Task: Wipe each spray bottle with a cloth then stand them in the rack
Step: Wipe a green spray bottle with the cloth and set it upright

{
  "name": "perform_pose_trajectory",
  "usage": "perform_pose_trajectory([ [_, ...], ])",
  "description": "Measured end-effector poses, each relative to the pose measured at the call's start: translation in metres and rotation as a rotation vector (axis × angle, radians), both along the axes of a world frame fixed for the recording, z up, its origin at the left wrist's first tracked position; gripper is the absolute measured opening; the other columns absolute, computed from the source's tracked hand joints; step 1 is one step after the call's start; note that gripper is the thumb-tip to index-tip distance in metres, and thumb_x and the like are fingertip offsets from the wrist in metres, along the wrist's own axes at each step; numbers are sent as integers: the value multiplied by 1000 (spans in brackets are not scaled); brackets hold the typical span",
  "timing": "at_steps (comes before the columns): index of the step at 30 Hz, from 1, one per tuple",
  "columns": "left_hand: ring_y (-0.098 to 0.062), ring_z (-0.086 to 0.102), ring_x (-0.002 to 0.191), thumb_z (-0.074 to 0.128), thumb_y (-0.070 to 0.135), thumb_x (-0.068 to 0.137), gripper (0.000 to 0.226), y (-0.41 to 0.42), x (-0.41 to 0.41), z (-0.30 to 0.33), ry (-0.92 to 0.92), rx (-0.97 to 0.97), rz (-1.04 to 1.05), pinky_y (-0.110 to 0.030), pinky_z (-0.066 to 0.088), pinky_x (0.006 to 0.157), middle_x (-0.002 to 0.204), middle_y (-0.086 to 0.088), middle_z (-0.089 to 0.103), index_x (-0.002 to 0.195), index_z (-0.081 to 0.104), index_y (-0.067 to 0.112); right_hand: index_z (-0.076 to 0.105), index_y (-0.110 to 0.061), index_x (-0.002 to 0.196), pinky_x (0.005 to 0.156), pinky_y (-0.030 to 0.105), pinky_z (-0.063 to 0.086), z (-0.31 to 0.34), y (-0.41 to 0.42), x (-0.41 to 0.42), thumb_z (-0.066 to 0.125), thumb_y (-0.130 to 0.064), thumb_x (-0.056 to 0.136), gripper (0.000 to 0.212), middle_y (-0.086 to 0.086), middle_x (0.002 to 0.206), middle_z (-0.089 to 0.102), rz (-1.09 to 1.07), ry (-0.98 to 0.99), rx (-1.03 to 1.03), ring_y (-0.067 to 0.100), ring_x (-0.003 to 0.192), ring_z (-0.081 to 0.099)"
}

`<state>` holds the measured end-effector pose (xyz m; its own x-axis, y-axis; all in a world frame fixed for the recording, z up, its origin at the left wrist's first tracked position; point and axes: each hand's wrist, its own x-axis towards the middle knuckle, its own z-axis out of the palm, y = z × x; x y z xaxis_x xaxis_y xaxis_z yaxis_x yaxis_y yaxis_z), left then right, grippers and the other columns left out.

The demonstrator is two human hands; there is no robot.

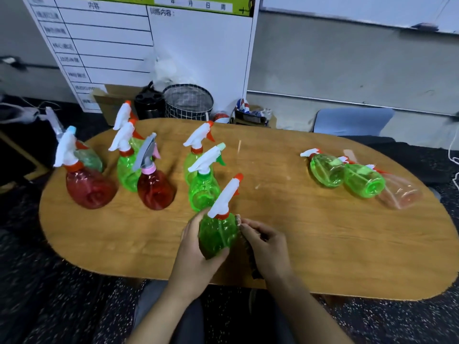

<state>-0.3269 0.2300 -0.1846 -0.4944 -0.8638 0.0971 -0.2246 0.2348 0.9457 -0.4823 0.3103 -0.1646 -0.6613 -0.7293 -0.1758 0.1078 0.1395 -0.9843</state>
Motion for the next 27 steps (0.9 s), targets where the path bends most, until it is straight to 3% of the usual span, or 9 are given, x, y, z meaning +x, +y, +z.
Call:
perform_pose_trajectory([
  [2, -5, 49, 142, 91, 17, 82, 94, -5, 5, -8, 19, 8, 22, -30, 39, 119, 147, 18, 54, 139, 39, 70, 84, -21, 106, 89, 31, 59, -7, -8, 4, 75, -18, 97, 13, -5, 100, 82, 18, 14, 12, 12, 99, 76],
  [6, -3, 52, 137, 89, 11, 83, 89, -17, 7, -14, 15, -20, 74, -24, 40, 118, 143, 10, 49, 151, 45, 46, 84, -22, 106, 92, 35, 59, -12, -25, 8, 75, -18, 97, 13, -5, 99, 82, 21, 24, 18, 13, 99, 76],
  [8, -2, 49, 139, 88, 11, 84, 88, -24, 8, -15, 3, -20, 97, -27, 40, 119, 144, 10, 48, 156, 45, 35, 83, -21, 107, 97, 39, 59, -11, -33, 8, 75, -19, 97, 13, -5, 100, 81, 34, 14, 13, 13, 101, 76],
  [14, -11, 45, 147, 86, 10, 87, 89, -53, 0, -21, 3, -30, 143, -48, 41, 123, 151, 12, 47, 161, 40, 31, 82, -20, 111, 100, 42, 59, -10, -59, 1, 74, -20, 98, 15, -7, 104, 81, 51, 26, 12, 11, 104, 75],
  [24, -9, 43, 148, 88, 14, 86, 96, -91, -24, -14, -10, -35, 160, -49, 42, 123, 149, 23, 44, 163, 34, 35, 82, -23, 109, 96, 35, 60, -4, -66, -13, 75, -20, 97, 14, -9, 102, 81, 16, 46, -3, 8, 101, 75],
  [27, -10, 39, 151, 90, 24, 84, 101, -87, -15, -12, -8, -37, 176, -50, 42, 122, 158, 17, 39, 165, 30, 36, 83, -25, 108, 93, 39, 61, 3, -57, -15, 75, -23, 96, 14, -9, 102, 81, 12, 42, -12, 11, 99, 76],
])
